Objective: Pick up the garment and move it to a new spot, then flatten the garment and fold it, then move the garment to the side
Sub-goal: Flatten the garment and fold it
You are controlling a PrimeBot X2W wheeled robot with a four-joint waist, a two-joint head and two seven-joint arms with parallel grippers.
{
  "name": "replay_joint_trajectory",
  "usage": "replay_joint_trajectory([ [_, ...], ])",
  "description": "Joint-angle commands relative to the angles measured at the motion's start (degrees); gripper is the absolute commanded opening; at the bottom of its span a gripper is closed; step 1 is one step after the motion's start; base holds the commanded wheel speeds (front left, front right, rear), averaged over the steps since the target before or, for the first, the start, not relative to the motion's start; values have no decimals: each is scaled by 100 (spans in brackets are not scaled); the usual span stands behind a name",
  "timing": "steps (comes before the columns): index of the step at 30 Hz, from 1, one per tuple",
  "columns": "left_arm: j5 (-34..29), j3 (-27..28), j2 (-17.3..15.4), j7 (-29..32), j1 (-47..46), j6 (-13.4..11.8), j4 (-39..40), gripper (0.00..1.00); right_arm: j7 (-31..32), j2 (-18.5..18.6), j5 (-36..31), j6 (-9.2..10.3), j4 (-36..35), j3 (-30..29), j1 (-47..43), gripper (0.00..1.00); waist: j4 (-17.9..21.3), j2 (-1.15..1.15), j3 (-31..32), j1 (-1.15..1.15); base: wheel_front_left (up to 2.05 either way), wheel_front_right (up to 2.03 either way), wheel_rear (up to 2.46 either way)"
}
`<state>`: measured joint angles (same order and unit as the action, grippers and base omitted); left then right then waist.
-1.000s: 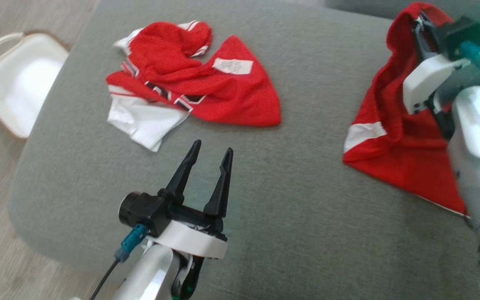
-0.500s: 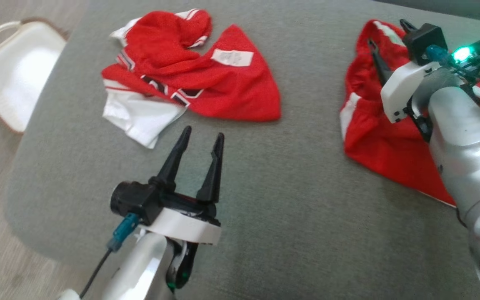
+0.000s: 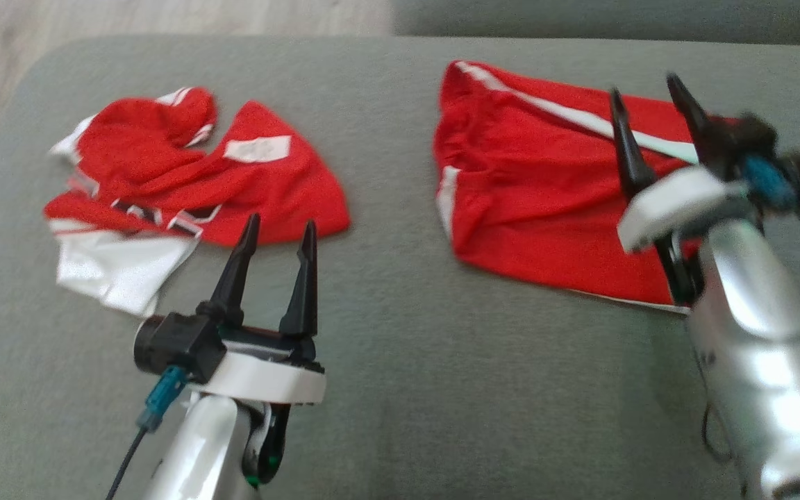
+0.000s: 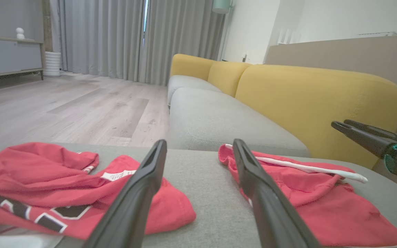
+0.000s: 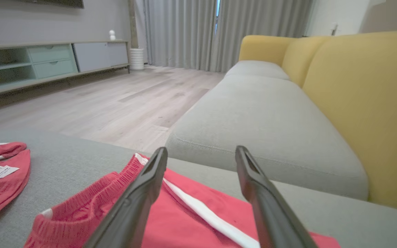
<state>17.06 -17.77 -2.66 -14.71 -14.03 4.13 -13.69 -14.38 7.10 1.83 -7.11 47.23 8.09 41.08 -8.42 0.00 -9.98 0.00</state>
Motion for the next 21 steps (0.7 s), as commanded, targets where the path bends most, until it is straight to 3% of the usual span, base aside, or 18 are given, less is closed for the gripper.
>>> replay_joint_trajectory([
  [1, -37, 234, -21, -29, -74, 25, 198, 100, -61, -135, 26, -37, -231, 28, -96, 100, 290, 0, 220, 0, 0, 0, 0],
  [7, -110, 322, -21, -29, 71, 75, 232, 100, -61, -326, -67, -37, -1596, -742, -1523, 100, 607, 0, 384, 0, 0, 0, 0],
  [12, -128, 428, -21, -29, 229, 104, 262, 100, -62, -406, -134, -37, -2472, -838, -2574, 100, 788, 0, 473, 0, 0, 0, 0],
  [21, -164, 511, -21, -29, 280, 160, 300, 100, -62, -421, -58, -37, -2650, -869, -3134, 100, 832, 0, 367, 0, 0, 0, 0],
])
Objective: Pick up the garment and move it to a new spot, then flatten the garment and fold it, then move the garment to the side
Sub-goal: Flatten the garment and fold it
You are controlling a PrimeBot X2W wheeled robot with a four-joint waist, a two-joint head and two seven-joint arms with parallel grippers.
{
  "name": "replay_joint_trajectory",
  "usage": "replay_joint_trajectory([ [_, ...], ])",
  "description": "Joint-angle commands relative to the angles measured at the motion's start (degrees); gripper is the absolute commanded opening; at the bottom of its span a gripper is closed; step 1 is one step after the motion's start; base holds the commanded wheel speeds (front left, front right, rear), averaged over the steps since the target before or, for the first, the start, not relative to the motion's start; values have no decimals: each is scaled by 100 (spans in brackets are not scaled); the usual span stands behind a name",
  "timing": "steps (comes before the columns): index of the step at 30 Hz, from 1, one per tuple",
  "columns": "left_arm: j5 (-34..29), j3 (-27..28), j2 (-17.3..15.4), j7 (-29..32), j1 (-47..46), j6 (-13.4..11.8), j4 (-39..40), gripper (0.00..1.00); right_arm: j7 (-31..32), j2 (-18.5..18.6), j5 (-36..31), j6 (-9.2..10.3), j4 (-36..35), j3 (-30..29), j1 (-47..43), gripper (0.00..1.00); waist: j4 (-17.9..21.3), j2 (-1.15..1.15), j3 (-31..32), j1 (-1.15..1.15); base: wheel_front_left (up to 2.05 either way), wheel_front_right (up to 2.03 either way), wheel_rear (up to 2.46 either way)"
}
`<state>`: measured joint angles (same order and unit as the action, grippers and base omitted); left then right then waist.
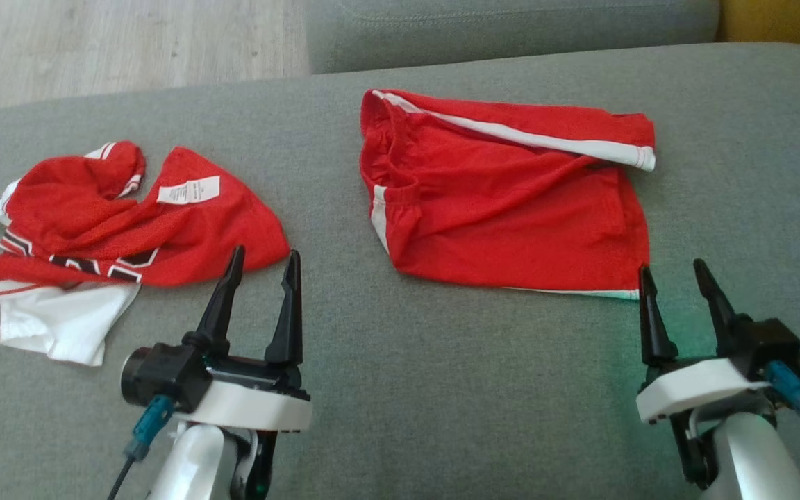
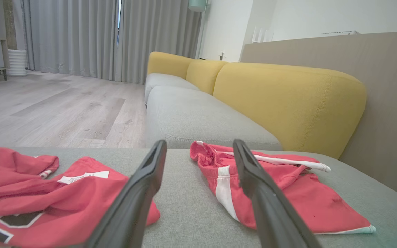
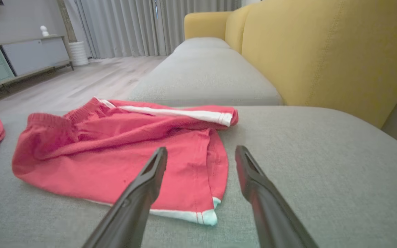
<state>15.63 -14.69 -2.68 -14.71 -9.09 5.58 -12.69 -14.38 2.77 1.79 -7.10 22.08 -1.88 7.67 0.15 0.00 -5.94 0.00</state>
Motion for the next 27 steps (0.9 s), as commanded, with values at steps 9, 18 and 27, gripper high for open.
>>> replay_joint_trajectory([
  [9, -60, 37, -20, -29, -357, 60, 131, 100, 319, 11, -456, -39, 1312, -306, 797, 100, -328, 0, -340, 0, 0, 0, 0],
  [18, -79, 11, -20, -29, -394, 82, 74, 100, 284, 11, -737, -39, 2127, -489, 1160, 100, -478, 0, -392, 0, 0, 0, 0],
  [27, -103, 88, -20, -29, -312, 78, 43, 100, 108, 11, -810, -39, 2453, -556, 1307, 0, -354, 0, -257, 0, 0, 0, 0],
])
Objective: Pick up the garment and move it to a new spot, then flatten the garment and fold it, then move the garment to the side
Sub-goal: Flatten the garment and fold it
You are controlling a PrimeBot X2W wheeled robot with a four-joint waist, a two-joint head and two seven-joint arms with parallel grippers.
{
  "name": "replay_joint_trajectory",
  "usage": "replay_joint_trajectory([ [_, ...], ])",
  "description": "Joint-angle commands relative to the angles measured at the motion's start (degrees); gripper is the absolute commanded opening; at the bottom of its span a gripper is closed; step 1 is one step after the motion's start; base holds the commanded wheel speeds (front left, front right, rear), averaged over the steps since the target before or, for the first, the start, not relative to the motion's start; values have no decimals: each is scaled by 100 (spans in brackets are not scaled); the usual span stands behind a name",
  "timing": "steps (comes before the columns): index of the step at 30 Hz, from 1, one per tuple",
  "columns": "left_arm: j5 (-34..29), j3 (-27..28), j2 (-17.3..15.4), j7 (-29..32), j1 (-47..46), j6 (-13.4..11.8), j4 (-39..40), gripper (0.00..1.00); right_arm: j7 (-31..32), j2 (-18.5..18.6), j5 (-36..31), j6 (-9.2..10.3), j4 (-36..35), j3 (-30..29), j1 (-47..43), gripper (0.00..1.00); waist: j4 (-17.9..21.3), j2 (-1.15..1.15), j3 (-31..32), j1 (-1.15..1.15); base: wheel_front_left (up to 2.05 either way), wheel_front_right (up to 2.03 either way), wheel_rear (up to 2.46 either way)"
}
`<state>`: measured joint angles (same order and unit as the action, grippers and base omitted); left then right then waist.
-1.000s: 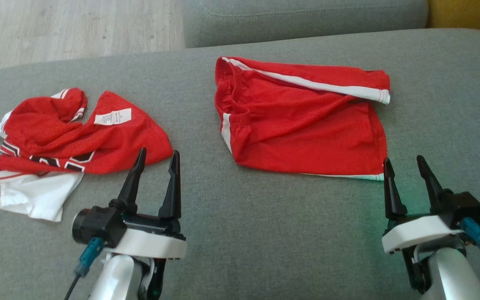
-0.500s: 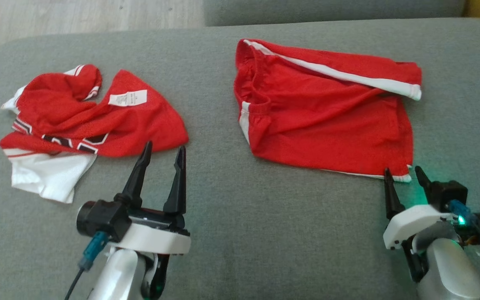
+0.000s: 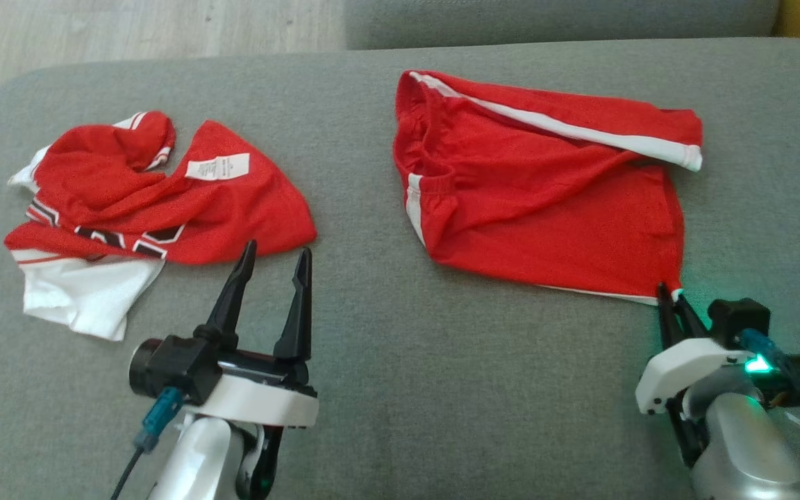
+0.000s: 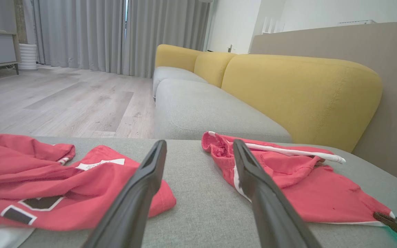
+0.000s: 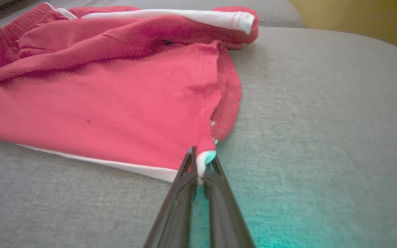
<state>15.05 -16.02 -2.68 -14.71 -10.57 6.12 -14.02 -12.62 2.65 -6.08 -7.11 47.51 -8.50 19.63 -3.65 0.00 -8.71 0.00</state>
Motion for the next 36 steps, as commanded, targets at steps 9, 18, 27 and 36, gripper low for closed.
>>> replay_joint_trajectory([
  [9, -27, 259, -20, -29, -155, 7, 230, 100, 49, 23, -221, -37, -407, -683, -53, 0, 267, 0, 102, 0, 0, 0, 0],
  [18, 6, 192, -20, -29, -208, 7, 232, 100, -155, 23, -64, -37, -1125, -551, -63, 100, 309, 0, 92, 0, 0, 0, 0],
  [27, 65, 59, -20, -29, -231, -1, 253, 100, -236, 23, 1093, -37, -2368, 1488, -576, 100, -57, 0, 73, 0, 0, 0, 0],
  [36, 139, -62, -20, -29, -260, -40, 230, 100, 96, 23, 1266, -37, -1705, 2435, -224, 100, -520, 0, -4, 0, 0, 0, 0],
])
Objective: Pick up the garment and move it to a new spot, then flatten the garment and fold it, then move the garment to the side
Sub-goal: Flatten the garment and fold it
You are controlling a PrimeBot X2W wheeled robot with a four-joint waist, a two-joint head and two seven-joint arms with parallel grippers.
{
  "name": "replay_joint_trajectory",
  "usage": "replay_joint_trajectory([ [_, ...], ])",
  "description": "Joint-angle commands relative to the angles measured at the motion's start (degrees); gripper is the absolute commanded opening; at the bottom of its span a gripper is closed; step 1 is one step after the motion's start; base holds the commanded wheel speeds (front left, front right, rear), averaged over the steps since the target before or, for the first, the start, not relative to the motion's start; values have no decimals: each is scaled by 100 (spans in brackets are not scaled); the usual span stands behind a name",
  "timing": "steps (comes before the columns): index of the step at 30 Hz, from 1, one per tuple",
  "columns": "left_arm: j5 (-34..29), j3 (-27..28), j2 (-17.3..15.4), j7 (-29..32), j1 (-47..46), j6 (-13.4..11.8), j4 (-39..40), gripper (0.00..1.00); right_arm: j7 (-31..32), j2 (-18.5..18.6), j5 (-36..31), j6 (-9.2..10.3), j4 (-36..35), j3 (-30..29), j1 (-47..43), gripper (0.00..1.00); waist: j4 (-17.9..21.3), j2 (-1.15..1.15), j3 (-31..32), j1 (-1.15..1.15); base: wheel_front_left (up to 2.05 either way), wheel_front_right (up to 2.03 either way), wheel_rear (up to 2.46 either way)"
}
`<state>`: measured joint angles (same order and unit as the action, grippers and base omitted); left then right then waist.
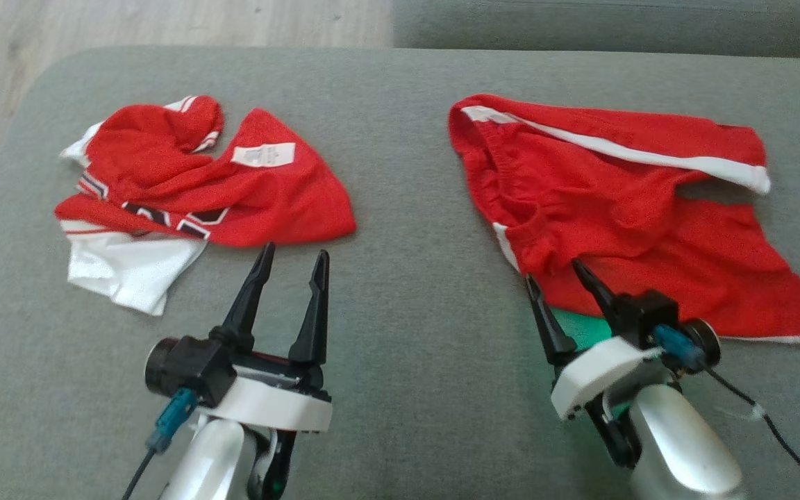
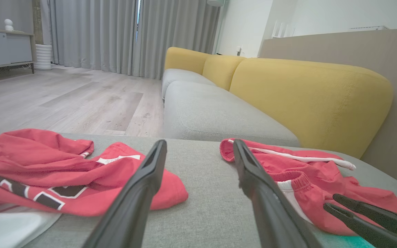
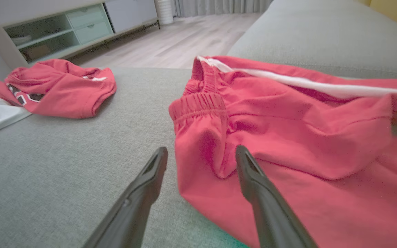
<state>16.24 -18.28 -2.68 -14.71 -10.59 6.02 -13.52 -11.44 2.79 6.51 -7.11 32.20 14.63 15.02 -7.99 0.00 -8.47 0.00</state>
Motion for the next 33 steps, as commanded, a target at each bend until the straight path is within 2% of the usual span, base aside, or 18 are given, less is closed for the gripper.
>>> replay_joint_trajectory([
  [1, 29, 149, -20, -29, -260, -33, 178, 100, 16, 9, 8, -37, -46, 160, 311, 100, -135, 0, -37, 0, 0, 0, 0],
  [15, 121, 23, -20, -29, -334, -85, 218, 100, -78, 9, -746, -37, 1648, 86, 1451, 100, -527, 0, -205, 0, 0, 0, 0],
  [21, 137, 32, -20, -29, -358, -100, 218, 100, -179, 9, -657, -37, 2158, 378, 1814, 100, -560, 0, -262, 0, 0, 0, 0],
  [22, 136, 34, -20, -29, -362, -100, 213, 100, -190, 9, -590, -37, 2227, 480, 1853, 90, -556, 0, -264, 0, 0, 0, 0],
  [24, 136, 30, -20, -29, -376, -103, 199, 100, -219, 9, -413, -37, 2310, 712, 1914, 0, -545, 0, -259, 0, 0, 0, 0],
  [32, 116, 64, -20, -29, -343, -110, 151, 100, -301, 9, 315, -37, 2320, 1874, 1881, 0, -405, 0, -111, 0, 0, 0, 0],
  [33, 110, 59, -20, -29, -318, -99, 132, 100, -308, 9, 539, -37, 2229, 2253, 1820, 0, -373, 0, -55, 0, 0, 0, 0],
])
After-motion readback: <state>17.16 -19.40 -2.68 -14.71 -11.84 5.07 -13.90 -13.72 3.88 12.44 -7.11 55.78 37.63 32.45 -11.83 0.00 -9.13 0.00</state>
